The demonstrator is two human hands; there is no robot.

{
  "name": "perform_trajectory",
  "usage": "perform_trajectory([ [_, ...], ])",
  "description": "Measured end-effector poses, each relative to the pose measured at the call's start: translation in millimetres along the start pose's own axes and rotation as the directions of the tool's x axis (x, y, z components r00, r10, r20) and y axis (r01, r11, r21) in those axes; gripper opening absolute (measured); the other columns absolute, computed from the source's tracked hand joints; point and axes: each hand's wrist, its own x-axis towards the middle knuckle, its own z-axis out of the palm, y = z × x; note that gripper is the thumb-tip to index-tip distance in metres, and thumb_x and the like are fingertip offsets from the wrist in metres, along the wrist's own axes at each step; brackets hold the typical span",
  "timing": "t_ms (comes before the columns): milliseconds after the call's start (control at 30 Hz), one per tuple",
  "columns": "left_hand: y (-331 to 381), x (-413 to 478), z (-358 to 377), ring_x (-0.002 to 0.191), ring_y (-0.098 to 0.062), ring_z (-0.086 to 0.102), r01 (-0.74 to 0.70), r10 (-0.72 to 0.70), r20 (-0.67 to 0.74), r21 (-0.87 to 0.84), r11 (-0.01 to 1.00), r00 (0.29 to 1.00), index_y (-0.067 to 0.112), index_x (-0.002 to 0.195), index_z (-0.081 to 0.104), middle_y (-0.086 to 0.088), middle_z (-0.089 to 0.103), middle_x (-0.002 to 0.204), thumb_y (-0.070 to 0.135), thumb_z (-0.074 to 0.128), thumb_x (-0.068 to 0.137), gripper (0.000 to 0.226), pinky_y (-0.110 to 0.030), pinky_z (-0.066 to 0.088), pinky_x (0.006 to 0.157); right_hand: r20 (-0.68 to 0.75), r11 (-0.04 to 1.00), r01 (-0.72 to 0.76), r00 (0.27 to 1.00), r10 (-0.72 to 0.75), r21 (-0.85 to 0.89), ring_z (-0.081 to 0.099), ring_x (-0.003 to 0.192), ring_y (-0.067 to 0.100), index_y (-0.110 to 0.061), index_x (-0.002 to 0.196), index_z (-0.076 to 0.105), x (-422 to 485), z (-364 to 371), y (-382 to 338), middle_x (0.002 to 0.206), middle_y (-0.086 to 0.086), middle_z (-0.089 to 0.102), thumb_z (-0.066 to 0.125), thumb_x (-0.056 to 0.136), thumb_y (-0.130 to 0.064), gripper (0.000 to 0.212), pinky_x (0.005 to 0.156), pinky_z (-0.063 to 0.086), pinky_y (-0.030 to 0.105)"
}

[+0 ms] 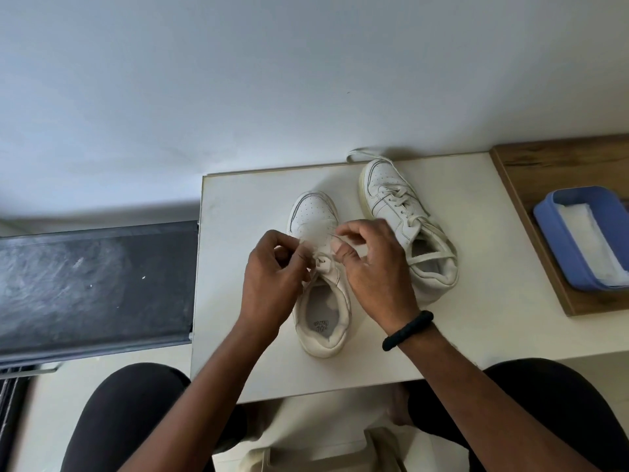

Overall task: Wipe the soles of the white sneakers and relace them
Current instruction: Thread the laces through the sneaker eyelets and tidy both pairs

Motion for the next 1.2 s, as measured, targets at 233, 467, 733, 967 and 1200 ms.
perform_trajectory([
  [233, 3, 1, -5, 0.065, -0.015, 0.067, 0.117, -0.105, 0.080, -0.172, 0.978, 0.991, 0.004, 0.094, 0.064, -0.004, 0.075, 0.073, 0.017, 0.070, 0.099, 0.016, -0.023, 0.049, 0.053, 0.073, 0.988, 0.096, 0.993, -0.088, -0.119, 0.062, 0.081, 0.008, -0.020, 0.089, 0.073, -23, -4, -11, 0.090, -0.006, 0.065, 0.072, 0.087, -0.019, 0.001, 0.070, 0.051, 0.020],
  [467, 5, 1, -7, 0.069, -0.018, 0.069, 0.053, -0.035, 0.133, -0.133, 0.990, 0.990, 0.000, 0.093, 0.066, -0.009, 0.076, 0.075, 0.017, 0.071, 0.099, 0.018, -0.024, 0.054, 0.059, 0.102, 0.978, -0.169, 0.982, 0.158, 0.121, 0.066, 0.085, 0.004, -0.019, 0.097, 0.078, -20, 5, -8, 0.092, -0.008, 0.071, 0.070, 0.092, -0.027, 0.013, 0.072, 0.049, 0.014],
  [733, 8, 1, -11, 0.070, -0.017, 0.072, -0.008, 0.006, 0.195, 0.005, 1.000, 0.981, 0.004, 0.091, 0.067, -0.006, 0.075, 0.077, 0.019, 0.073, 0.096, 0.018, -0.029, 0.056, 0.061, 0.172, 0.804, -0.375, 0.927, 0.333, 0.462, 0.069, 0.070, 0.010, -0.010, 0.081, 0.077, -17, 3, -10, 0.070, -0.001, 0.074, 0.076, 0.087, -0.018, 0.010, 0.074, 0.059, 0.034],
  [967, 9, 3, -10, 0.062, -0.013, 0.069, 0.126, -0.126, 0.043, -0.001, 0.992, 0.991, 0.005, 0.086, 0.070, 0.001, 0.072, 0.070, 0.012, 0.066, 0.093, 0.011, -0.026, 0.046, 0.051, 0.172, 0.933, -0.273, 0.956, 0.236, 0.235, 0.062, 0.063, 0.008, -0.015, 0.067, 0.072, -11, -9, -15, 0.063, -0.008, 0.069, 0.076, 0.081, -0.018, 0.015, 0.064, 0.052, 0.032],
  [1200, 6, 10, -22, 0.088, -0.030, 0.076, 0.226, -0.226, -0.006, 0.005, 0.974, 0.974, 0.005, 0.086, 0.074, -0.009, 0.079, 0.084, 0.026, 0.069, 0.081, 0.022, -0.038, 0.053, 0.071, 0.109, 0.993, -0.119, 0.987, 0.121, -0.029, 0.050, 0.054, 0.005, -0.020, 0.062, 0.060, -6, -23, -7, 0.057, -0.010, 0.057, 0.071, 0.073, -0.016, 0.016, 0.054, 0.037, 0.014],
])
